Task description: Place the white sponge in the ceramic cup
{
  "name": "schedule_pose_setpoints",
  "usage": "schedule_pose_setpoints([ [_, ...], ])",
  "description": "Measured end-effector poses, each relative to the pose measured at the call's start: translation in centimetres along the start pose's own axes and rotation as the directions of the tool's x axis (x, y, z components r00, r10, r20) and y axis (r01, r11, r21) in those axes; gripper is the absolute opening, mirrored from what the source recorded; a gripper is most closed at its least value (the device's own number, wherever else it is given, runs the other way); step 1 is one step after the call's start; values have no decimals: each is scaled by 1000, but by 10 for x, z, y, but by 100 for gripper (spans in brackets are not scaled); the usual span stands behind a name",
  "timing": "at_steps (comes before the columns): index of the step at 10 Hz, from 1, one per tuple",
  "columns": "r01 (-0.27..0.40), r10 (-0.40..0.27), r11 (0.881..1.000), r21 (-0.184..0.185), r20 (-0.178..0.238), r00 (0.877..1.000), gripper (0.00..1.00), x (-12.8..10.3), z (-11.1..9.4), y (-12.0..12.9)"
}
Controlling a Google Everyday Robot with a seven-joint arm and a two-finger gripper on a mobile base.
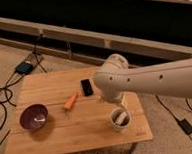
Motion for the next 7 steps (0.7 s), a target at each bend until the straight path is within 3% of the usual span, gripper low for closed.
schedule_pose_setpoints([
  [2,13,-13,1000,-16,13,1000,78,-2,-3,7],
  [4,69,-68,996,-52,20,997,78,-2,-5,23],
  [7,130,-130,988,-86,-2,991,78,3,-3,41],
])
